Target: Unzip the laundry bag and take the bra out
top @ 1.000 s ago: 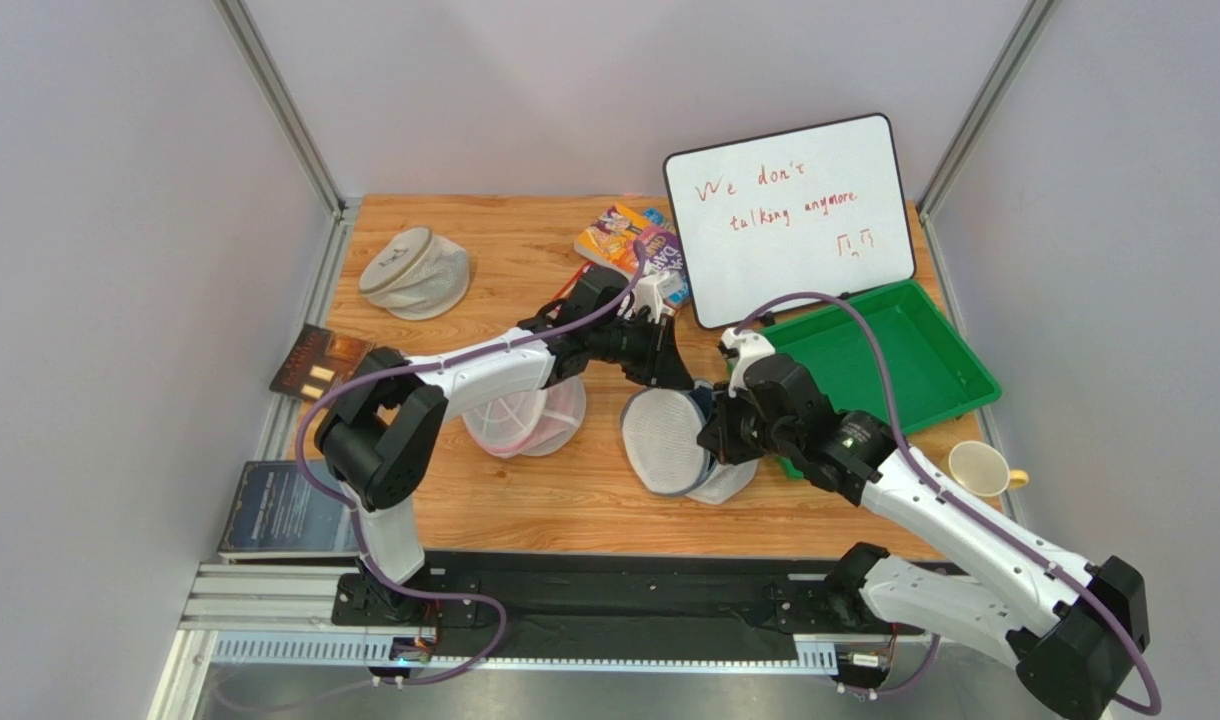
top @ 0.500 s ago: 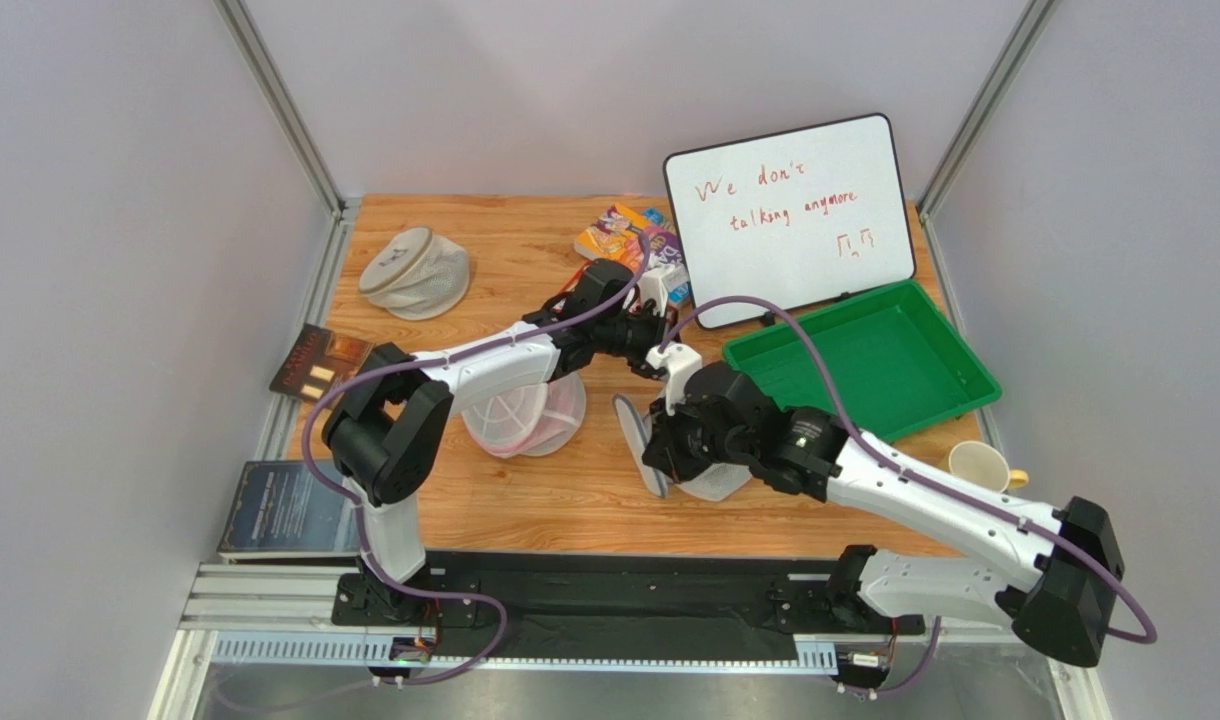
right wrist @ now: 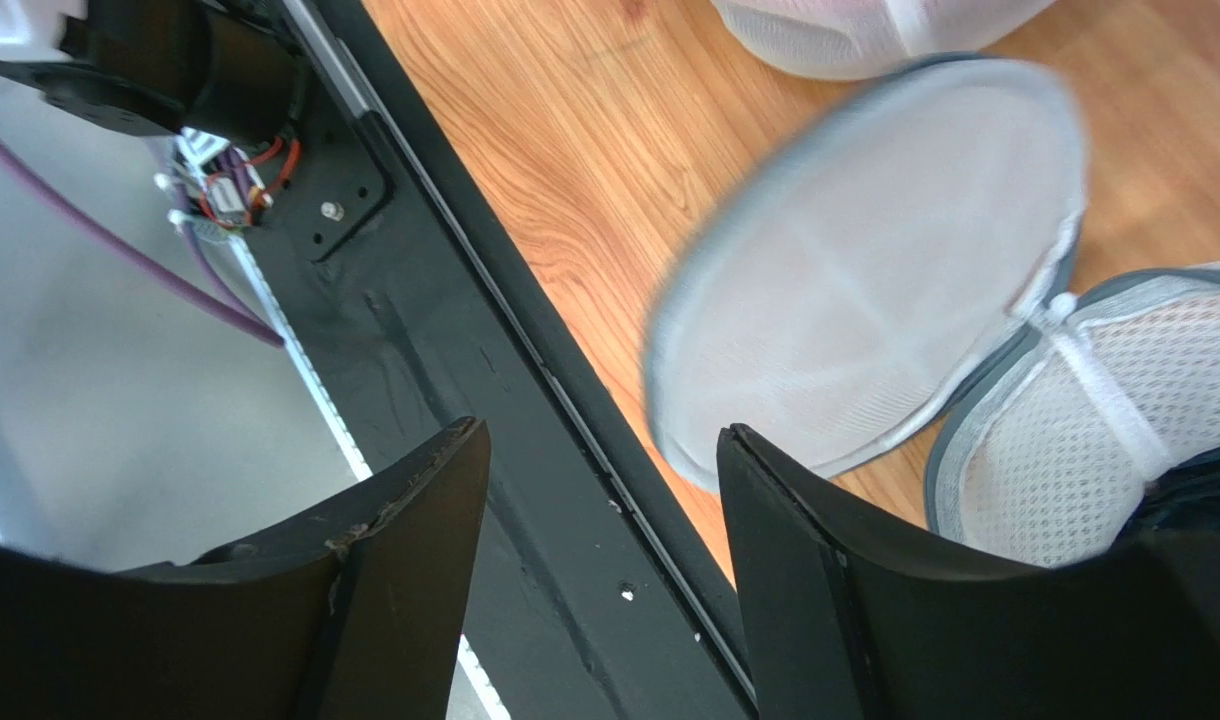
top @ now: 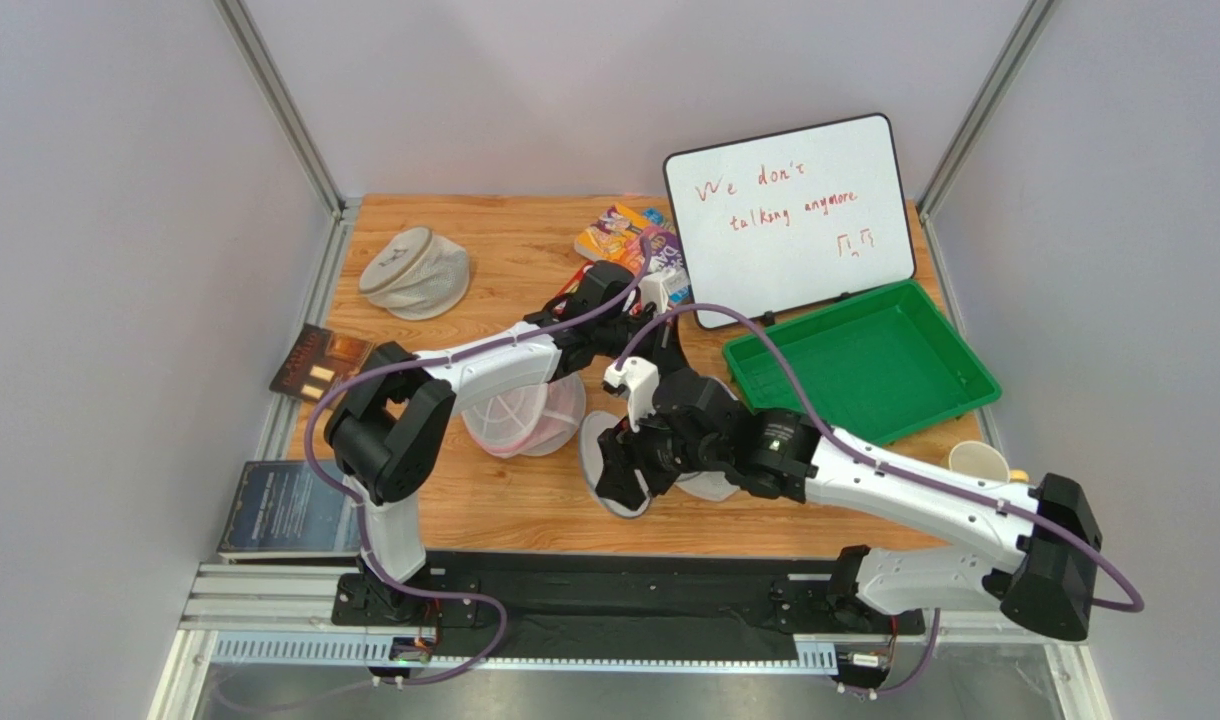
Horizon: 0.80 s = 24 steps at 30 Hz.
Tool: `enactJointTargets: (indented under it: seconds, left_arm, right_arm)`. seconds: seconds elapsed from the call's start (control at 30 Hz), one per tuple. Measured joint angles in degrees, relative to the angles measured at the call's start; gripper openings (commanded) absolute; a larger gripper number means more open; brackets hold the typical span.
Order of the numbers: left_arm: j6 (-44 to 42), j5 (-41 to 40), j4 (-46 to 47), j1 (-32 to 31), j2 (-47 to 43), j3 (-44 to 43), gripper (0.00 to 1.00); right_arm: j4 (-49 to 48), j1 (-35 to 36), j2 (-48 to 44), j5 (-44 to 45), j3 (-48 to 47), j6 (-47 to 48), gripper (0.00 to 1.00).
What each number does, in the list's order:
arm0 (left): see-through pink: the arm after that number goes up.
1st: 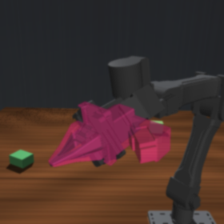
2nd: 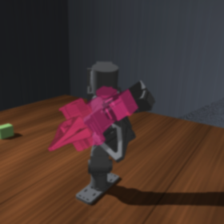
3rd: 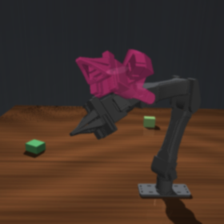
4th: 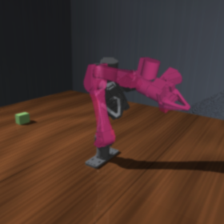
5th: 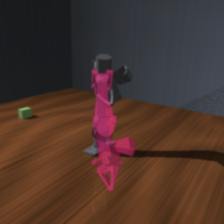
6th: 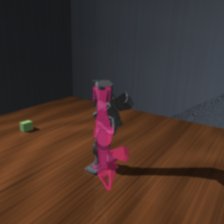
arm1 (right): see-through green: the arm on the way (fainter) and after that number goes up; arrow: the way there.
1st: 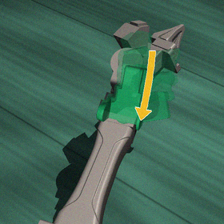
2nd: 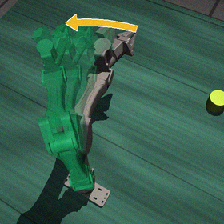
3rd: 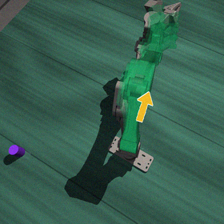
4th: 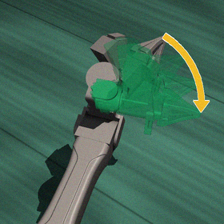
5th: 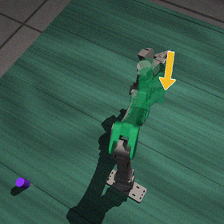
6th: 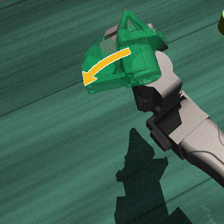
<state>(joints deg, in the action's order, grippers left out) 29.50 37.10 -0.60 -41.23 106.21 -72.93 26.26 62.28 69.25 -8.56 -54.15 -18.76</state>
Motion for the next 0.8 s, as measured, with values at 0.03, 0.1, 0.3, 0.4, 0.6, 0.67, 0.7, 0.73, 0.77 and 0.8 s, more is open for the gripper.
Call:
enactJointTargets:
  seconds: [0.03,0.1,0.3,0.4,0.6,0.67,0.7,0.73,0.77,0.8]
  left_arm:
    - [0.0,0.0,0.0,0.0,0.0,0.0,0.00]
    - [-0.1,0.0,0.0,0.0,0.0,0.0,0.00]
    - [-0.4,0.0,-1.2,0.0,0.0,0.0,0.00]
    - [-0.5,0.0,-1.7,0.0,0.0,0.0,0.00]
    - [-1.2,0.0,-2.2,0.0,0.0,0.0,0.00]
    - [-1.5,0.0,-2.7,0.0,-0.1,0.0,0.00]
    - [-1.6,0.0,-3.0,0.0,-0.2,0.0,0.00]
    - [-1.7,0.0,-3.3,0.0,-0.3,0.0,0.00]
    - [-1.8,0.0,-3.6,0.0,-0.5,0.0,0.00]
    - [-2.0,0.0,-3.8,0.0,-0.7,0.0,0.00]
  right_arm:
    - [0.2,0.0,-0.8,0.1,-0.2,0.1,0.64]
    - [1.0,0.0,-3.1,0.5,-0.7,0.5,0.64]
    - [4.0,0.0,-10.4,5.1,-2.2,1.1,0.67]
    - [6.7,-0.5,-12.5,10.6,-3.4,1.0,0.67]
    - [11.3,-6.8,-11.8,17.9,-3.8,0.4,0.66]
    - [11.7,-9.5,-11.1,18.8,-3.5,0.4,0.66]
    - [11.9,-10.8,-10.7,19.1,-3.2,0.4,0.65]
    - [11.9,-11.9,-10.3,19.1,-2.8,0.5,0.66]
    - [11.9,-13.4,-9.8,19.0,-2.3,0.7,0.65]
    - [11.9,-14.2,-9.4,18.9,-1.9,0.9,0.65]
